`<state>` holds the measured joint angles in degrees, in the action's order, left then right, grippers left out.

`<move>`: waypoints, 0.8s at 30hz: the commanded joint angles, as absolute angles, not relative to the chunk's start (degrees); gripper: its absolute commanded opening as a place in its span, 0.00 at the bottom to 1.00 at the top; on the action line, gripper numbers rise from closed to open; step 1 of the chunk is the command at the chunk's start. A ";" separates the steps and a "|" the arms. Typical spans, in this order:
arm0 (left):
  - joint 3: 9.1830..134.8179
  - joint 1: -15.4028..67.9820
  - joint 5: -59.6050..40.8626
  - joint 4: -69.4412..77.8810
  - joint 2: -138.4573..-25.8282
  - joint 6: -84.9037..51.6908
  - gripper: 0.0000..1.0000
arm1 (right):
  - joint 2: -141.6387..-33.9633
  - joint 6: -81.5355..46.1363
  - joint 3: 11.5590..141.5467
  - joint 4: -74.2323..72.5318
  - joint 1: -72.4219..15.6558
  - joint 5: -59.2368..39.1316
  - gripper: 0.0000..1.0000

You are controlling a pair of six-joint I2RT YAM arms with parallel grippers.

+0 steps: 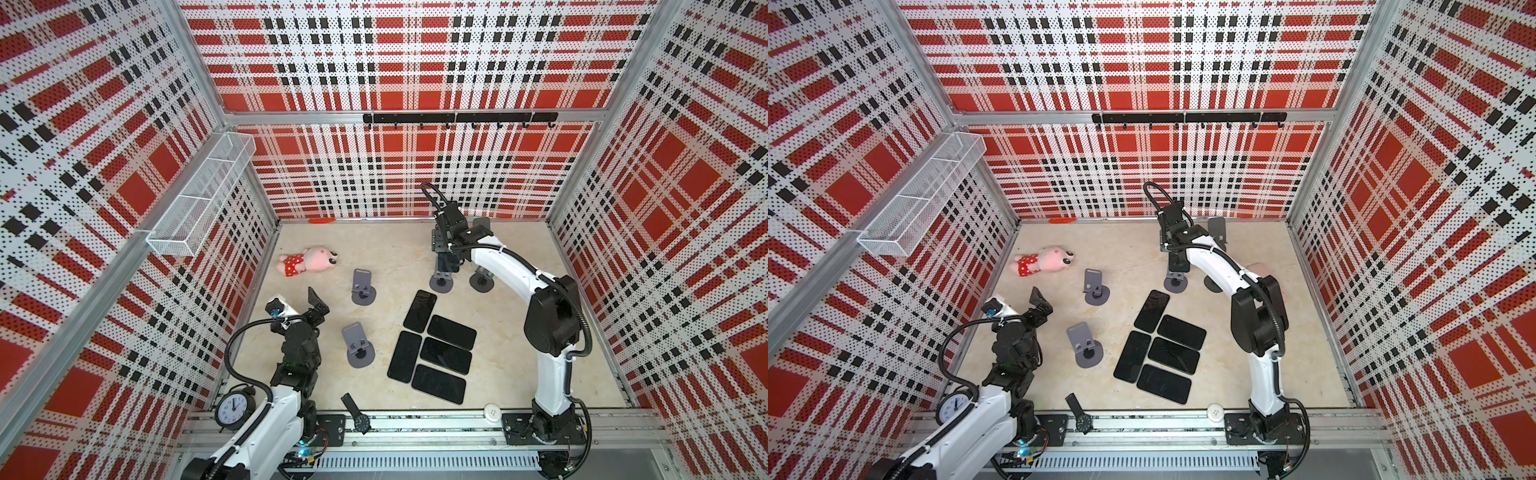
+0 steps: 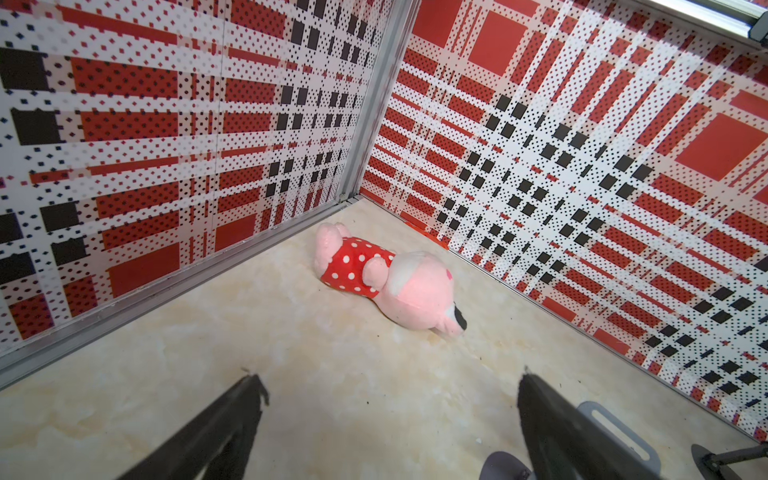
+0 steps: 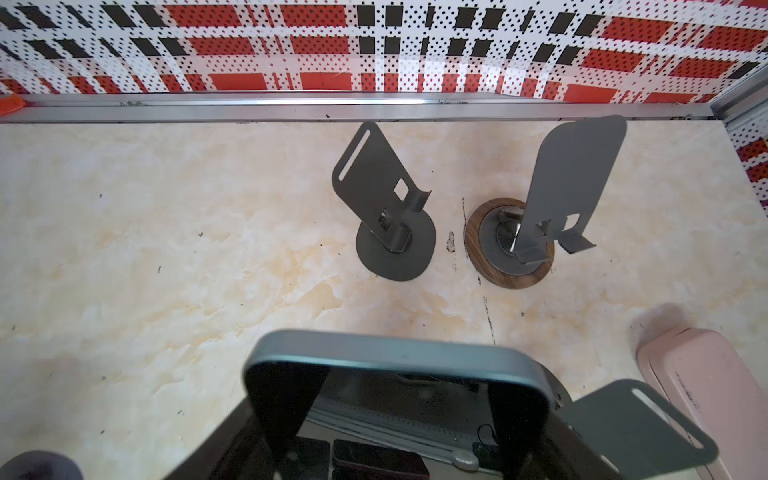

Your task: Remove the phone from the phone stand

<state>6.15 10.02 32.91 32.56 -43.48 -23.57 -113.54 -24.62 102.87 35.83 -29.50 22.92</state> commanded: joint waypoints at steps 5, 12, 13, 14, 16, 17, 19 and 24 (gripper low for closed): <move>7.94 9.60 32.20 33.57 -43.70 -23.01 0.98 | -101.34 -16.42 91.68 27.63 -29.40 13.92 0.72; 7.85 9.49 31.61 33.56 -43.43 -23.01 0.98 | -91.11 -8.13 78.52 21.91 -29.40 6.99 0.72; 7.74 9.51 31.61 33.55 -43.26 -22.96 0.98 | -90.43 -6.52 77.31 21.97 -29.36 5.96 0.72; 7.65 9.42 31.68 33.49 -43.21 -23.09 0.98 | -89.74 -4.76 76.05 22.06 -29.40 4.94 0.72; 7.65 9.12 31.71 33.40 -43.07 -23.46 0.98 | -88.34 -1.16 72.93 21.48 -29.41 2.57 0.73; 7.66 8.71 31.53 33.31 -43.07 -23.75 0.98 | -87.96 1.67 71.56 21.27 -29.40 2.01 0.73; 7.58 7.73 30.78 33.22 -43.21 -24.24 0.98 | -87.29 6.95 68.82 20.15 -29.40 1.19 0.71; 7.35 6.27 29.32 33.12 -42.96 -24.95 0.98 | -85.98 17.15 64.41 18.20 -29.44 -5.62 0.70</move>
